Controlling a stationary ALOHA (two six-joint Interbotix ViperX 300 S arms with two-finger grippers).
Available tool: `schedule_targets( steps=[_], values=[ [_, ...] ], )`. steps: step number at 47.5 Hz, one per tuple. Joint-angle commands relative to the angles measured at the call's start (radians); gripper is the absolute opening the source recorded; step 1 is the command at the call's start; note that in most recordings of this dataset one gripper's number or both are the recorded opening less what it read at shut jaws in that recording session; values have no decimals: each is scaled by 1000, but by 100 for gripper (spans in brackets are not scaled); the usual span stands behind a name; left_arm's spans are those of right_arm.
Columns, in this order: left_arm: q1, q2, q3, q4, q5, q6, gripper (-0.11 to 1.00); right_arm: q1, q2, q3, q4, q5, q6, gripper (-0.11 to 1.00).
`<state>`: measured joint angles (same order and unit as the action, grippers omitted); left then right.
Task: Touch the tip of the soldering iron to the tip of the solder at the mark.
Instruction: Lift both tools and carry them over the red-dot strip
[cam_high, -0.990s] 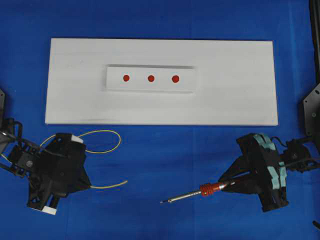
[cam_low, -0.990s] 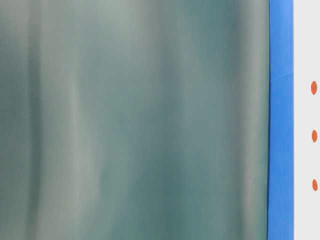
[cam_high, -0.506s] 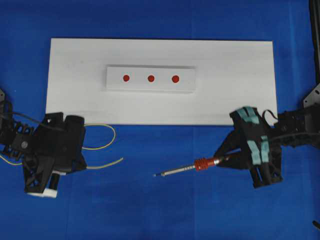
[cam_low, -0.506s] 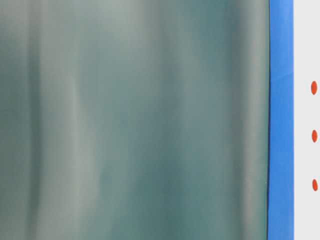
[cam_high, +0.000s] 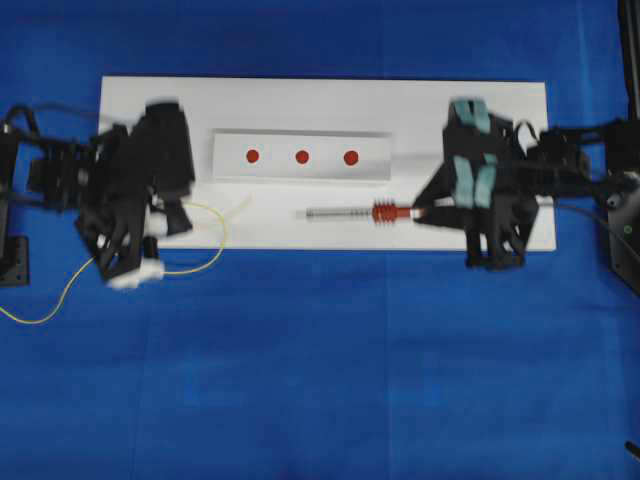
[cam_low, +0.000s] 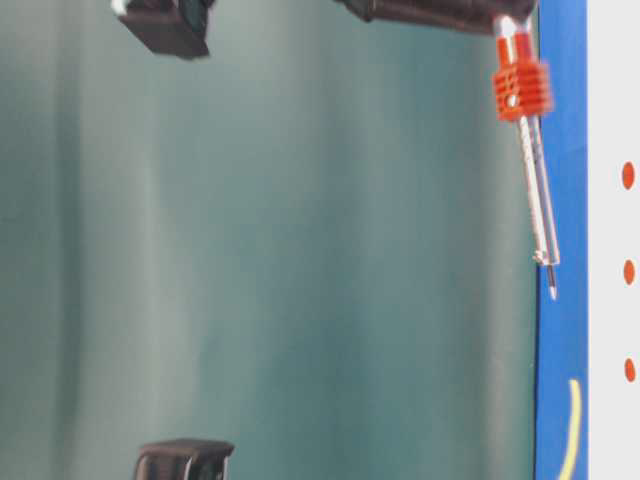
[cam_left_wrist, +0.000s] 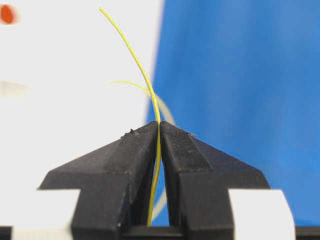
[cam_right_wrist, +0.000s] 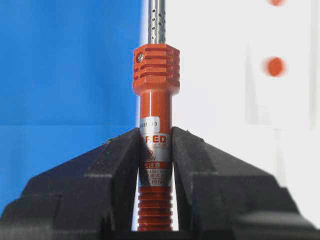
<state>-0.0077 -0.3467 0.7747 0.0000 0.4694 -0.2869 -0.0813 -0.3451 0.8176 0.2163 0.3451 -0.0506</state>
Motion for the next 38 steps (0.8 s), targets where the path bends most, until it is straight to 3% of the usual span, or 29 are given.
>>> schedule_targets(
  steps=[1,13,38],
  values=[
    [48,-15,-23,8,8,2,3,-52,14,-46,-18,18,0,7],
    [138,-12,-32,11,48,46,3,-120,75,-106,-67,61,0,7],
    [137,28,-32,9,35,41,3,-137,97,-129,-91,69,0,7]
  ],
)
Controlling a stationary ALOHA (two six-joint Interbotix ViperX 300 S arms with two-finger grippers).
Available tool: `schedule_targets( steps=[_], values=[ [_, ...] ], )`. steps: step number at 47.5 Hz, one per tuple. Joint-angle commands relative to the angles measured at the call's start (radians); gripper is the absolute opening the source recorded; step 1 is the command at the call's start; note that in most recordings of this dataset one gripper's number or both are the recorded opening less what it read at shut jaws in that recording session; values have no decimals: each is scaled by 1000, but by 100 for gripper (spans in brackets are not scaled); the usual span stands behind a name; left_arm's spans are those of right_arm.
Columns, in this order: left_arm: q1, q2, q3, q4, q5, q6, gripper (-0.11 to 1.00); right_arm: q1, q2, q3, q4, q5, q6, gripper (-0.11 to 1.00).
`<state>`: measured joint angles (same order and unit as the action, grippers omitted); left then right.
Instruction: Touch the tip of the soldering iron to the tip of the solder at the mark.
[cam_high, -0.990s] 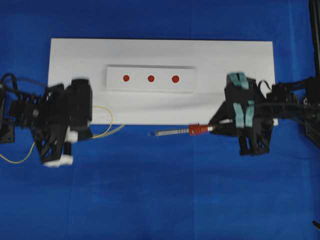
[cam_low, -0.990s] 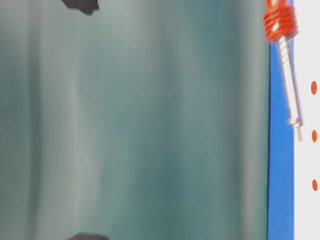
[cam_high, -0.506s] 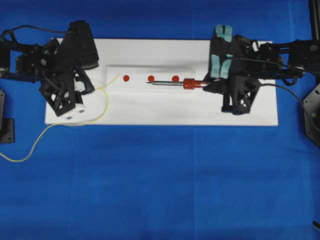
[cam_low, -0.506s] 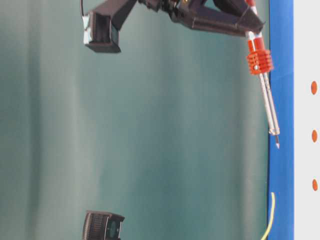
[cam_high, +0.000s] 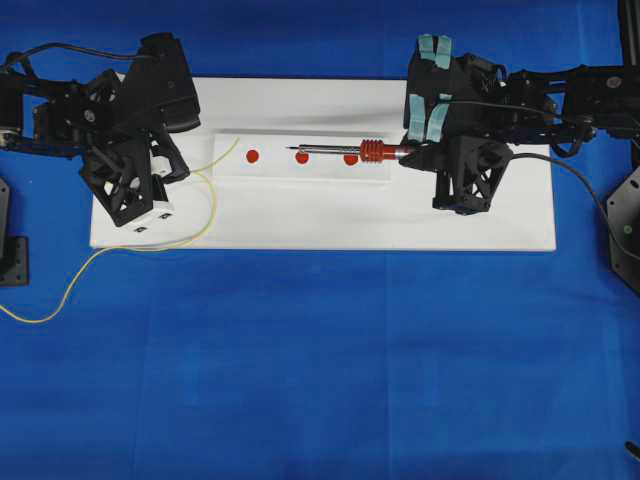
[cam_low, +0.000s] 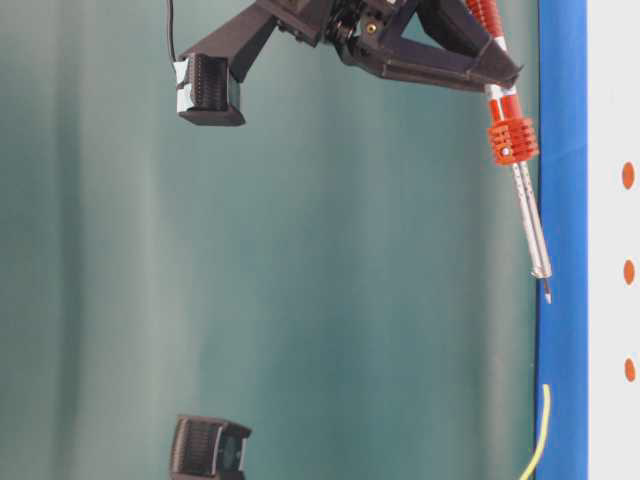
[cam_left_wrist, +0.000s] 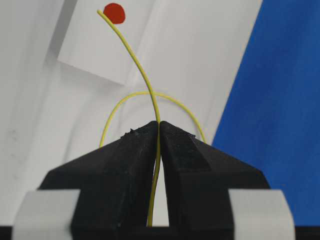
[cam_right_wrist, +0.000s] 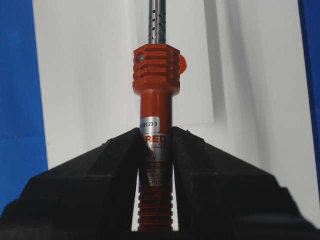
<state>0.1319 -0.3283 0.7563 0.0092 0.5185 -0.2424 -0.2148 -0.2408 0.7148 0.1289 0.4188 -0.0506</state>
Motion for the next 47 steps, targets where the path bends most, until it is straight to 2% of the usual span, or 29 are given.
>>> schedule_targets(
  steps=[1,10,22,40,47],
  values=[
    [-3,17,-14,0,-18,-5,3,-3,-8,-25,-3,-5,0,7],
    [-17,95,-14,0,-87,-6,3,-5,-8,-25,-12,-5,0,7],
    [-21,166,-11,-2,-110,-6,3,-6,-8,-25,-25,-6,0,7],
    [-25,169,-5,-3,-120,-23,3,-8,2,-31,-28,-9,0,7],
    [-37,167,-2,-3,-118,-26,3,-6,44,-69,-26,-9,0,7]
  ],
)
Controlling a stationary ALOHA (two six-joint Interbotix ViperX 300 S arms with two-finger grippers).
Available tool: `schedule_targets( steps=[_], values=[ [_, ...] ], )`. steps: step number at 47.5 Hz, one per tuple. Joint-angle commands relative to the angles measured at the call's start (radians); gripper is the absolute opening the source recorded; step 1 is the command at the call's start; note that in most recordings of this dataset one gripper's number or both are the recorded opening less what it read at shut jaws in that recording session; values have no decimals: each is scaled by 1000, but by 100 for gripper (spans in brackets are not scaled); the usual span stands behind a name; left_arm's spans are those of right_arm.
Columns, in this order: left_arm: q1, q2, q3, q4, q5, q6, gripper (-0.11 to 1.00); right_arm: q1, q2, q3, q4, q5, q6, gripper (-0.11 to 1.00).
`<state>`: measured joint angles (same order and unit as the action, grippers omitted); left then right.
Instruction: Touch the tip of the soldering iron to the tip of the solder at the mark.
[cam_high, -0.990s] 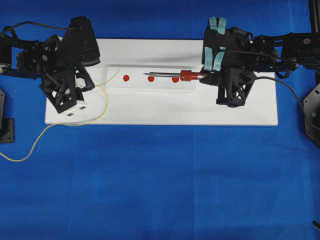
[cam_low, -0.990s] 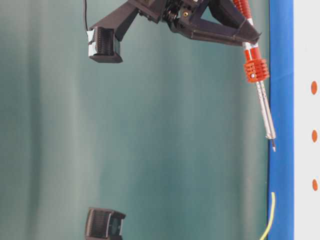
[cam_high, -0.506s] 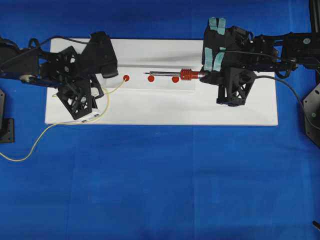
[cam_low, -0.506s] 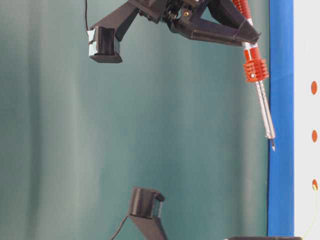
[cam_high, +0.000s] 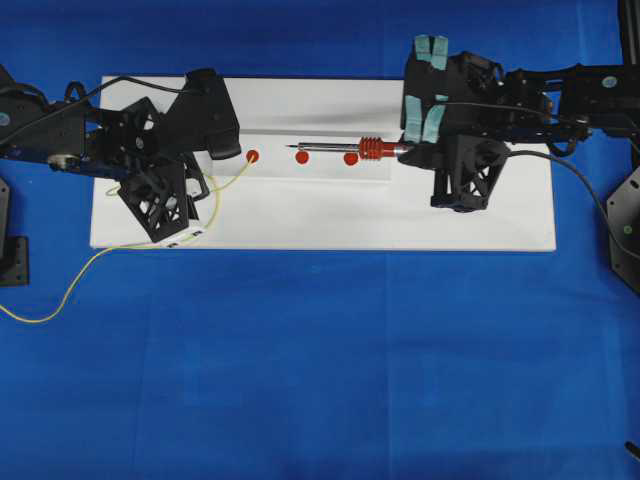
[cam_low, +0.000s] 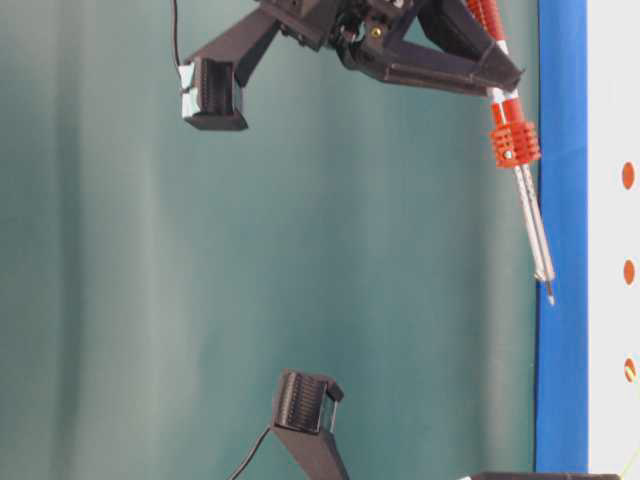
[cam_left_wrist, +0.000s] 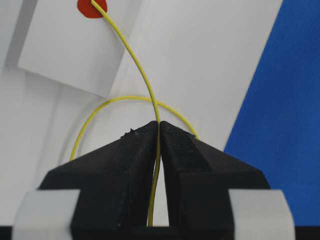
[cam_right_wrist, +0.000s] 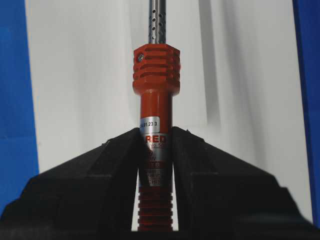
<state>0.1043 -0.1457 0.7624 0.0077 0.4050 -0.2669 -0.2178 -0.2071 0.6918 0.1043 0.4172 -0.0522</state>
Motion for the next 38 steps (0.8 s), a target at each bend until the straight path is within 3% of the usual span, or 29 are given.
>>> schedule_targets(
  steps=[1,18,38],
  values=[
    [-11,-15,-8,-2,-5,-2,3,-3,18,-54,-2,-8,2,7],
    [-12,-15,-6,-2,2,-2,3,-2,179,-169,-2,5,-3,7],
    [-12,-17,-6,-2,2,0,3,-2,221,-170,-6,3,-3,7]
  ],
)
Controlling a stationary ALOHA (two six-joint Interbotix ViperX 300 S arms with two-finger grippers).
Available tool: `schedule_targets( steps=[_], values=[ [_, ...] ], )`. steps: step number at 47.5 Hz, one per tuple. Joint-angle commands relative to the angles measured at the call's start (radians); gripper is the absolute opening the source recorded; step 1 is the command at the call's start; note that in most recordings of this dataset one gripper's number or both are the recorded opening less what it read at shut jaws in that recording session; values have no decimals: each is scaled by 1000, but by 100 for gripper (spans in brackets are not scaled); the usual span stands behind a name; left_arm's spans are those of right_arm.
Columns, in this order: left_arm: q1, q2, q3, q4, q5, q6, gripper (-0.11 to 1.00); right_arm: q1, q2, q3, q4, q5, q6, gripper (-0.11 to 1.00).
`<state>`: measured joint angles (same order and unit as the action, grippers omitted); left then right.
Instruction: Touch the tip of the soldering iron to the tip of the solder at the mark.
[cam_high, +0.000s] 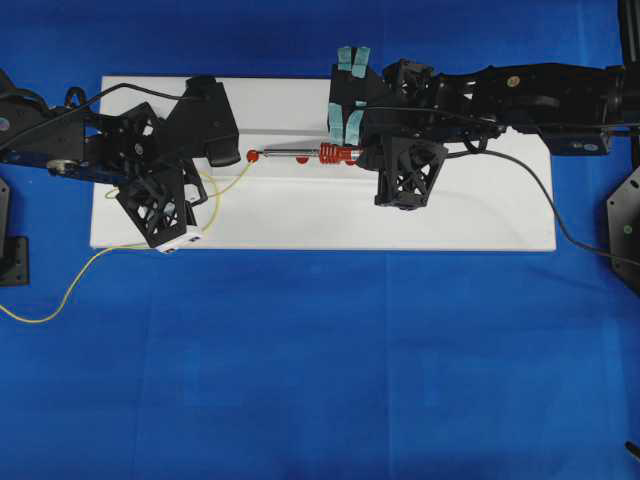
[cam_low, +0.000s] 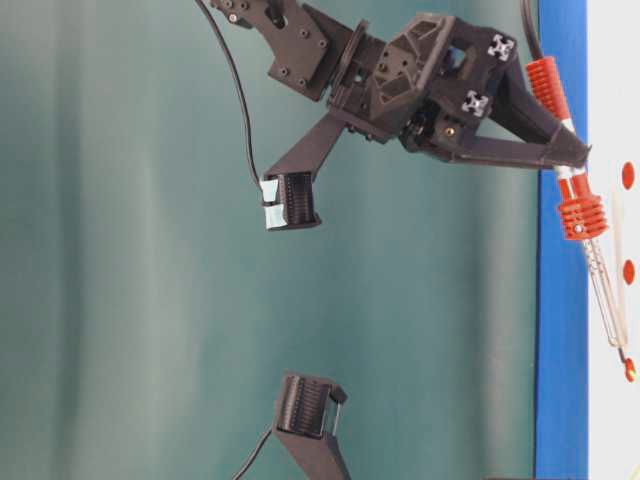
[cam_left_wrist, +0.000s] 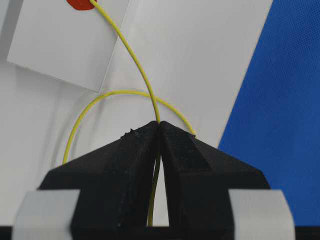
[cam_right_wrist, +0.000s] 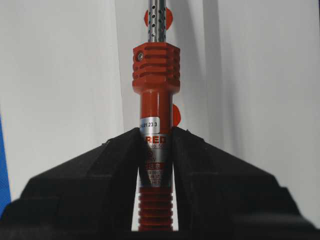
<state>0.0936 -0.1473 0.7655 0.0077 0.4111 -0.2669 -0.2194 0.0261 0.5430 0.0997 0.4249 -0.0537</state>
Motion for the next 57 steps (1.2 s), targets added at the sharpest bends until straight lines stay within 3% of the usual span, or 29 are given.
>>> schedule_targets(
  steps=[1,57],
  values=[
    [-2,-15,-9,-2,-5,0,3,-2,-12,-21,-2,-5,-2,7],
    [14,-15,-12,-2,-5,0,3,11,-12,-20,-3,-3,-3,7]
  ],
)
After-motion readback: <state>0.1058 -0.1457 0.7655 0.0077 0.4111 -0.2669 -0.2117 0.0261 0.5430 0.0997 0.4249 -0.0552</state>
